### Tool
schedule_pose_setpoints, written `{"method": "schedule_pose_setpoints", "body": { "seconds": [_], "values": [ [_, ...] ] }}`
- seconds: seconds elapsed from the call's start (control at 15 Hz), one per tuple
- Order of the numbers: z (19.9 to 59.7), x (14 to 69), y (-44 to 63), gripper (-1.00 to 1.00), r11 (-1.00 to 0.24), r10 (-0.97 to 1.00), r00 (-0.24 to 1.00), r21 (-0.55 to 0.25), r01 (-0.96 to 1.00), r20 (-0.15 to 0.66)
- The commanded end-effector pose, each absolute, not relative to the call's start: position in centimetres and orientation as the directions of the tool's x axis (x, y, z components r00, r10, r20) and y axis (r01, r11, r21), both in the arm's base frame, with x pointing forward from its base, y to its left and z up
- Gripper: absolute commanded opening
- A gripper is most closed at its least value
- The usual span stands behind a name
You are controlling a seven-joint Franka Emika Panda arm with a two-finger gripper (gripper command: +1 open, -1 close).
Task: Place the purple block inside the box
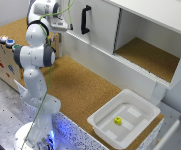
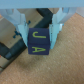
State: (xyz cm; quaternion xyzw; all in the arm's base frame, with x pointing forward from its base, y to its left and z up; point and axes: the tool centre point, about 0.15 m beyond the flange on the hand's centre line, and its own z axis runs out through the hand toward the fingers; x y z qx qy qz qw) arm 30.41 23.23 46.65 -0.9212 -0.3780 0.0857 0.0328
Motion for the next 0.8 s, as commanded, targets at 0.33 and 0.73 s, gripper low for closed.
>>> {"method": "schedule_pose_setpoints", "body": {
  "seconds": [0.33, 0.73],
  "values": [
    [45.8, 29.6, 16.9, -1.0, -0.81, 0.58, 0.814, -0.123, 0.573, -0.025],
    [42.8, 29.8, 4.2, -1.0, -0.918, 0.393, 0.919, -0.076, 0.389, -0.043]
  ]
}}
